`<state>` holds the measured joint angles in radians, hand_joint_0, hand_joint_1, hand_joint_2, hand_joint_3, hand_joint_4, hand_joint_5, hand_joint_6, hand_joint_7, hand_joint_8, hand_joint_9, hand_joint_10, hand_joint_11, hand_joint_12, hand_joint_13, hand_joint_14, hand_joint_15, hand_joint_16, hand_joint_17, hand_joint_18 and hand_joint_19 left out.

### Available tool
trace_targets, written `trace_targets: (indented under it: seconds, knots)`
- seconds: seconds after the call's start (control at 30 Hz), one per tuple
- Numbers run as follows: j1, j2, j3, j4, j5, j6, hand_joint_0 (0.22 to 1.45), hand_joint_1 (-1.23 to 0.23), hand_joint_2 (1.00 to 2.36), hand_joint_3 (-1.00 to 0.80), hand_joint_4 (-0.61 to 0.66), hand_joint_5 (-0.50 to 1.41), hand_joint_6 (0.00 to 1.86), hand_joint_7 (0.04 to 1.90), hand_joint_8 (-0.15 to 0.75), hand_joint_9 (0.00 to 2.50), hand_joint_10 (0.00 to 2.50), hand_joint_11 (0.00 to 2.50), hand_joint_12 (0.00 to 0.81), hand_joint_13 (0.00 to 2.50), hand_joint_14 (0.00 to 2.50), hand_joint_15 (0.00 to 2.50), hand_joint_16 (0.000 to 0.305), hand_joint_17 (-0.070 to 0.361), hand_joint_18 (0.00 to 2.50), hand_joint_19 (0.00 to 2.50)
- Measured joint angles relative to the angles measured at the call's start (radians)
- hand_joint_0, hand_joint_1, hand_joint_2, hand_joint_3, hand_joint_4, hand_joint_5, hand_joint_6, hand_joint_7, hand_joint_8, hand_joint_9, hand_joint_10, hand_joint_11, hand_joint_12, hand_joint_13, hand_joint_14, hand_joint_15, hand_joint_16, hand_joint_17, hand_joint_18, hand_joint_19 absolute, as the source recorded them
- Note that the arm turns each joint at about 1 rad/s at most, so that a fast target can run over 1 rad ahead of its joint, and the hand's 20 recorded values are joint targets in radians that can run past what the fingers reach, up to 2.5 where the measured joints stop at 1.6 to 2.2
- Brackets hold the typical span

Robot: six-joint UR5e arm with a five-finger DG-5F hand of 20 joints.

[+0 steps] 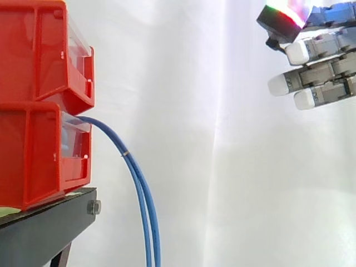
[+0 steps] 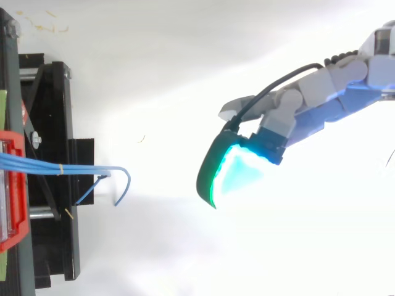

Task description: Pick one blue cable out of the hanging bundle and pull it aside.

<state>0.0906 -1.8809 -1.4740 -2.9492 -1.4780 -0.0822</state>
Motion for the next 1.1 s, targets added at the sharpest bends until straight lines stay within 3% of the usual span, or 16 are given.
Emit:
trace_targets:
  seconds: [0.27, 0.57, 0.8, 0.93, 1.1]
  knots:
    - [0.000, -0.024, 0.000, 0.017, 0.000, -0.003, 0.46, -0.48, 1.00, -0.50, 0.16, -0.22, 0.50, 0.72, 0.245, 0.54, 0.01, 0.20, 0.330, 0.23, 0.00, 0.03, 0.051, 0.114, 0.14, 0.23]
    - [0.000, -0.036, 0.000, 0.051, 0.022, -0.004, 0.46, -0.48, 1.00, -0.50, 0.16, -0.22, 0.50, 0.72, 0.245, 0.54, 0.01, 0.20, 0.330, 0.23, 0.00, 0.04, 0.051, 0.114, 0.14, 0.23]
    - [-0.003, -0.074, 0.000, 0.059, 0.030, -0.003, 0.46, -0.48, 1.00, -0.50, 0.16, -0.22, 0.50, 0.72, 0.246, 0.54, 0.01, 0.20, 0.333, 0.24, 0.00, 0.04, 0.051, 0.114, 0.14, 0.24]
    - [-0.003, -0.079, 0.000, 0.068, 0.048, -0.006, 0.46, -0.48, 1.00, -0.50, 0.16, -0.22, 0.50, 0.72, 0.247, 0.54, 0.01, 0.20, 0.332, 0.24, 0.00, 0.04, 0.051, 0.114, 0.15, 0.24]
    - [-0.002, -0.103, 0.000, 0.073, 0.094, -0.024, 0.46, -0.48, 1.00, -0.50, 0.16, -0.22, 0.50, 0.72, 0.247, 0.55, 0.01, 0.21, 0.332, 0.25, 0.00, 0.05, 0.051, 0.115, 0.16, 0.24]
